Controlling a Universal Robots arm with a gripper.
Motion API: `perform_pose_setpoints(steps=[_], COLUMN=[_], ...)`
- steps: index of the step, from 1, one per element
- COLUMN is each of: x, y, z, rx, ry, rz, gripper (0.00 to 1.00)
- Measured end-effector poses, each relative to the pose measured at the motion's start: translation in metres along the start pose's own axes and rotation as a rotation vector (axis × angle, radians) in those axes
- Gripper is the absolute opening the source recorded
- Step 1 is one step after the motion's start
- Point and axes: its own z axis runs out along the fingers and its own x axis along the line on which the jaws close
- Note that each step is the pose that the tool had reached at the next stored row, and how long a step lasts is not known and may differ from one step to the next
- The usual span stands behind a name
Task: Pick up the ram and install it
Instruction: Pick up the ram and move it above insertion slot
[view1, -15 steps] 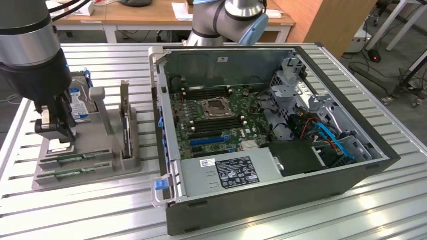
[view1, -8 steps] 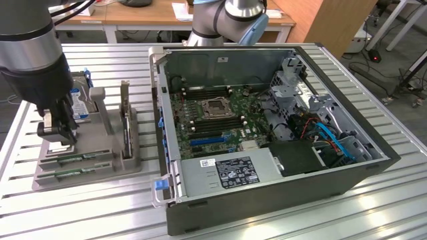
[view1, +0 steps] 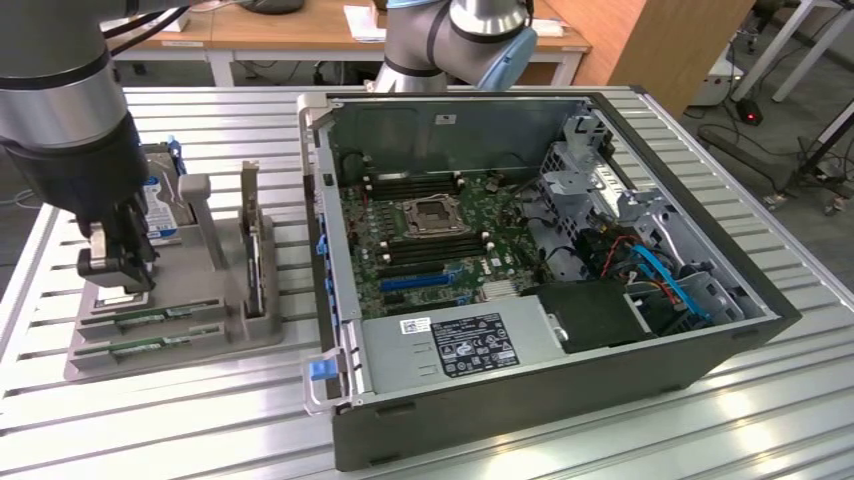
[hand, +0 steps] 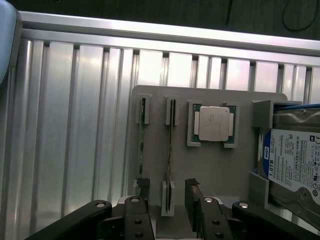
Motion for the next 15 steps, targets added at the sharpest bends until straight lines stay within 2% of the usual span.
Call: perform_pose_setpoints(steps=[15], x=[0.0001], y=[-0.0002], z=[0.0047], rx=[0.0000], ry=[-0.0001], rz=[0.000], gripper=[0.41])
